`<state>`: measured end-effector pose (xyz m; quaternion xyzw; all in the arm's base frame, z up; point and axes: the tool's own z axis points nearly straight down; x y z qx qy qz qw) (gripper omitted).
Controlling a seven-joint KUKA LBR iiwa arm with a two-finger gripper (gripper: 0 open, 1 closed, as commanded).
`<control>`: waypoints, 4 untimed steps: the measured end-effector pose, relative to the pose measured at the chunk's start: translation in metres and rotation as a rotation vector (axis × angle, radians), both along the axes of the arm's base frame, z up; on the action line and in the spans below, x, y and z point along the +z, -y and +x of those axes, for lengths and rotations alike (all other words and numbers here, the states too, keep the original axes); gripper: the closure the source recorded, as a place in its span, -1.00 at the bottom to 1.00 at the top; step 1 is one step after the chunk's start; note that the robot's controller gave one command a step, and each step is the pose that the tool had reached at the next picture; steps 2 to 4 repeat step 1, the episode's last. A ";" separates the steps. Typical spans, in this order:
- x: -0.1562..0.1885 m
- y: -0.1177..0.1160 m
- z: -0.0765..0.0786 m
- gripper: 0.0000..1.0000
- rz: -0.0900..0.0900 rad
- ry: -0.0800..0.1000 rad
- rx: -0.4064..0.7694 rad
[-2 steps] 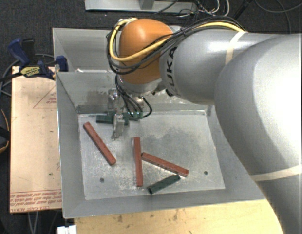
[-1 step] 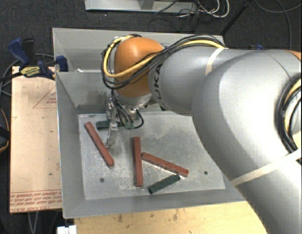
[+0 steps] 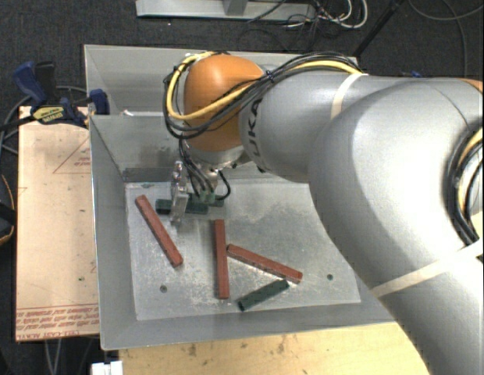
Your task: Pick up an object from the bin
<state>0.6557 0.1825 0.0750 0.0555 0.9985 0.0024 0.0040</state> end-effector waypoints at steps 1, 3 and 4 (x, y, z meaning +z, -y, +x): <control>0.135 0.000 0.000 1.00 0.000 0.003 0.001; 0.135 0.000 0.000 1.00 0.000 0.003 0.001; 0.135 0.000 0.000 1.00 0.000 0.003 0.001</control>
Offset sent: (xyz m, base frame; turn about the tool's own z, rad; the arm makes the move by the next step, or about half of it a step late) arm -0.0021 -0.0006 0.1292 -0.0021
